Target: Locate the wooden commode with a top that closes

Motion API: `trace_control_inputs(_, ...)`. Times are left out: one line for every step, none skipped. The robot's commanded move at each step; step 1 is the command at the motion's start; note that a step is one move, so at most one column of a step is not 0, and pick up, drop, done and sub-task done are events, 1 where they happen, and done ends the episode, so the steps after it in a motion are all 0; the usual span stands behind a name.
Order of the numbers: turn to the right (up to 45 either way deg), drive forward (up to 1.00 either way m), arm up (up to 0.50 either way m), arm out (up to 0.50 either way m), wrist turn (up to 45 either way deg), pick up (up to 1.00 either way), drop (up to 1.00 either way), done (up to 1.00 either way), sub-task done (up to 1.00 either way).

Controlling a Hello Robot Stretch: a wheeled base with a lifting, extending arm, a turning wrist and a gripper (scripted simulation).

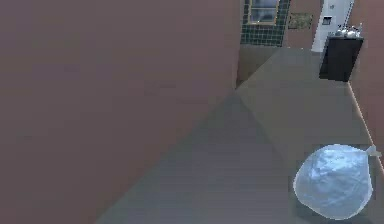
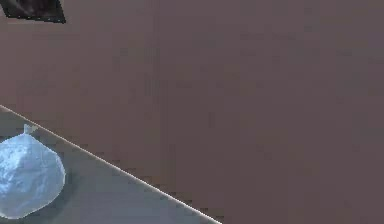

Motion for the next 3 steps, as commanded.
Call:
trace_control_inputs(6.0,0.00,0.00,0.00,0.0,0.00,0.00,0.00,0.00)
trace_control_inputs(0.0,1.00,0.00,0.00,0.0,0.00,0.00,0.00,0.00)
trace_control_inputs(6.0,0.00,0.00,0.00,0.0,0.00,0.00,0.00,0.00)
